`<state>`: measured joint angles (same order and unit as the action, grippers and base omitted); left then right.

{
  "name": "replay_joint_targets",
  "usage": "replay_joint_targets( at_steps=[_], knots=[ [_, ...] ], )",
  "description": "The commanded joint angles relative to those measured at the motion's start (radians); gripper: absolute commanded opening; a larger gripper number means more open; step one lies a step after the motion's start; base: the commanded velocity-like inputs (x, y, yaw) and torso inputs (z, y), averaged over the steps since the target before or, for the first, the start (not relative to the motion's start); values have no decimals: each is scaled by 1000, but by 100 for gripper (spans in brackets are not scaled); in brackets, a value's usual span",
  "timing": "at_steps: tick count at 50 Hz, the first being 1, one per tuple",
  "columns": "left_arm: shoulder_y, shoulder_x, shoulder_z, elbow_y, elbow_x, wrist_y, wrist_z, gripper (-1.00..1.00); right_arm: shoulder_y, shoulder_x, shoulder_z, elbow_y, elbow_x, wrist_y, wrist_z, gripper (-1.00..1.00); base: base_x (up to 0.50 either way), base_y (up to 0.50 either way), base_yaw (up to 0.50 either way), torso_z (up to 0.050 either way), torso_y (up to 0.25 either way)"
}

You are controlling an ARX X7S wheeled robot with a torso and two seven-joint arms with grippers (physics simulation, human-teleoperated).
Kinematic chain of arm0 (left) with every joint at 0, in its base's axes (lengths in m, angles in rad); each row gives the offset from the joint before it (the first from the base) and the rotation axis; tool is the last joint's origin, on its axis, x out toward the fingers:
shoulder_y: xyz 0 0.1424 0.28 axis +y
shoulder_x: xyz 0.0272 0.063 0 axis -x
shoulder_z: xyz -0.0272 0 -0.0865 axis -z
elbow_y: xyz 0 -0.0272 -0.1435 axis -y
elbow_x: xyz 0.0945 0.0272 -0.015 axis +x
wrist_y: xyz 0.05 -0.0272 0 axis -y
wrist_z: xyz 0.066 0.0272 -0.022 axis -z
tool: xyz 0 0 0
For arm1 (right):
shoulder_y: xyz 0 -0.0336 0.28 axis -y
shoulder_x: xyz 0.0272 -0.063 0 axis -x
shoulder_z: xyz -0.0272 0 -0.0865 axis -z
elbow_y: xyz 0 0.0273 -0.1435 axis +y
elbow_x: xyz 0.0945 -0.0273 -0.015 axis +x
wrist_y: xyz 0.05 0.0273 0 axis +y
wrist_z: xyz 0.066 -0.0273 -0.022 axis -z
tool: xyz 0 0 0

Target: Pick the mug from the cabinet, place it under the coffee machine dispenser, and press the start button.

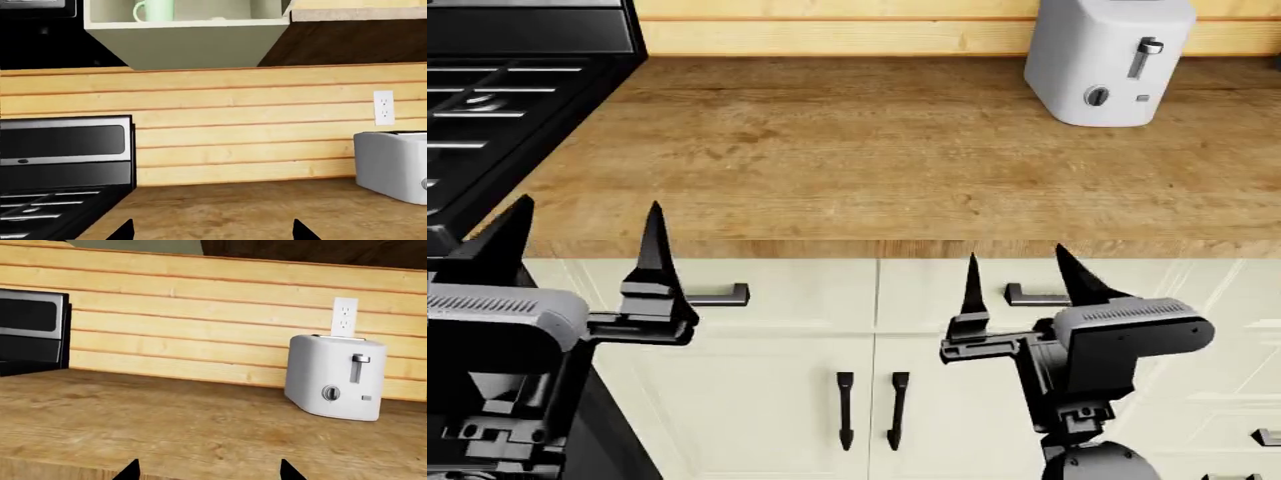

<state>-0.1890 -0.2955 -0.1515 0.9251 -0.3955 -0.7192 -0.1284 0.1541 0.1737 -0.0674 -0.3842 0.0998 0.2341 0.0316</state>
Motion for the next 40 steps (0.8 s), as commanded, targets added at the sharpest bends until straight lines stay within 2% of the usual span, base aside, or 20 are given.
replay_joint_targets(
  at_steps=[1,6,13,17,25,27,40],
  knots=[
    [-202,-49,-43,88,-137,-201,-32,100,111,55,25,-137,35,143,-11,100,0,0,0,0,0],
    [-293,-65,-42,76,-171,-247,-46,100,186,79,65,-179,86,230,-20,100,0,0,0,0,0],
    [-446,-64,-107,44,-288,-359,-65,100,316,100,144,-217,196,363,-35,100,0,0,0,0,0],
    [-568,-5,-225,-16,-440,-490,-119,100,372,119,141,-215,191,396,-27,100,0,0,0,0,0],
    [-680,-53,-131,-46,-367,-439,-120,100,486,148,111,-186,176,451,-21,100,0,0,0,0,0],
    [-690,-60,-117,-49,-341,-388,-103,100,506,154,103,-185,176,462,-23,100,0,0,0,12,0],
    [-715,-85,-72,-65,-315,-379,-112,100,547,167,88,-185,181,463,-34,100,0,0,0,50,0]
  ],
)
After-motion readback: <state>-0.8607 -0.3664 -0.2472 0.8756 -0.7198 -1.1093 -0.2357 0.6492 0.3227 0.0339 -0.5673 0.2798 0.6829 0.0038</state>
